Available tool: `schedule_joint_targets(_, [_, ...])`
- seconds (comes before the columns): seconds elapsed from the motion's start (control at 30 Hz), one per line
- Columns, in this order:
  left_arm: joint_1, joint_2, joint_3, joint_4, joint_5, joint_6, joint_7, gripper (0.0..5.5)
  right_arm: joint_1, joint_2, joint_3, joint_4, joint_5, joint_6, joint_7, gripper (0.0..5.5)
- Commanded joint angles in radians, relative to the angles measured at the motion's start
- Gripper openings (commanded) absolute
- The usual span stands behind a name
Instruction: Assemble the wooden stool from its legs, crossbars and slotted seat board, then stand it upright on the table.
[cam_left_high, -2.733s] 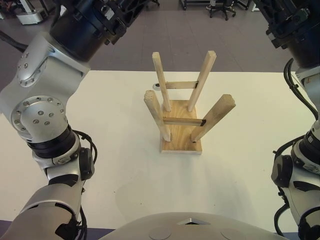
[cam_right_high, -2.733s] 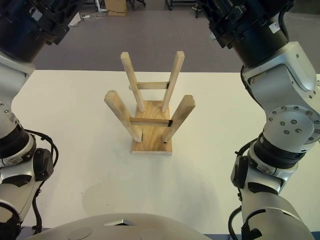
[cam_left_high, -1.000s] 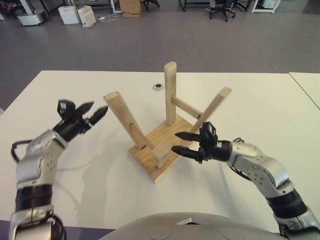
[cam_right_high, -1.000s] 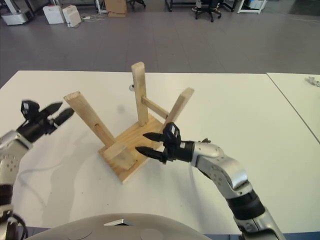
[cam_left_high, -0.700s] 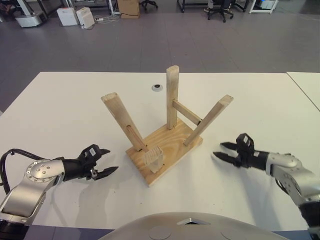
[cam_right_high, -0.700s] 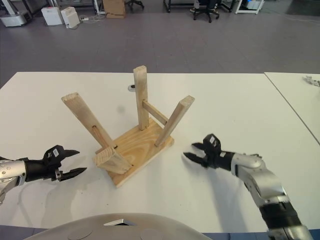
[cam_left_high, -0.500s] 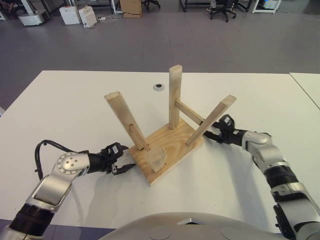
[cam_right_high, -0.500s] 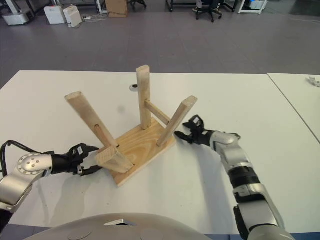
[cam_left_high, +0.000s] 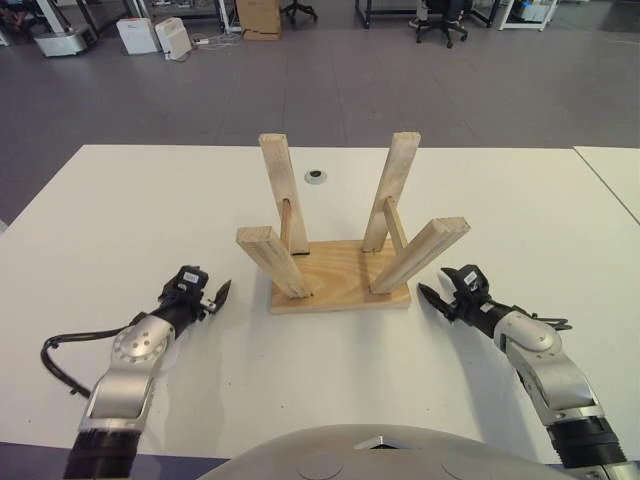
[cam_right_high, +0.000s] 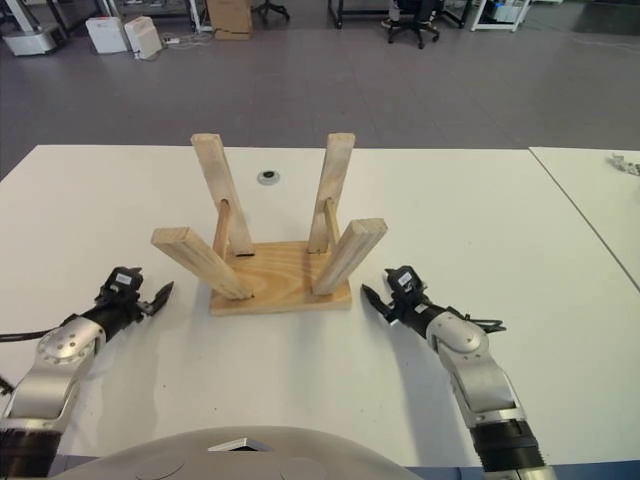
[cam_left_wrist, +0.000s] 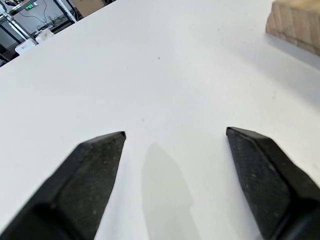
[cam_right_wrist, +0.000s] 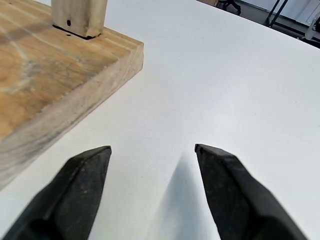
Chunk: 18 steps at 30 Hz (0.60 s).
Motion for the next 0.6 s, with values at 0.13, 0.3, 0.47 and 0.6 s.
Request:
schedule_joint_targets(0.13, [-0.084, -0.218, -0.341, -0.180, 0.001, 0.216, 0.012, 3.70, -0.023, 0.101, 0.086, -0.226, 0.103, 0.212, 0.019, 3.15])
schedule_joint_targets(0.3, [-0.191, -0.259, -0.225, -0.447, -0.201, 0.471, -0.007, 3.70, -0.146, 0.145, -0.040, -0.510, 0.408, 0.587, -0.016, 3.15])
schedule_joint_targets(0.47, [-0.308, -0.253, -0.008, -0.614, -0.418, 0.660, -0.024, 3.70, -0.296, 0.133, -0.261, -0.653, 0.751, 0.826, -0.110, 3.15])
schedule_joint_targets(0.6, [-0.296, -0.185, 0.119, -0.641, -0.487, 0.734, -0.042, 3.70, -0.310, 0.048, -0.403, -0.658, 0.896, 0.864, -0.133, 3.15])
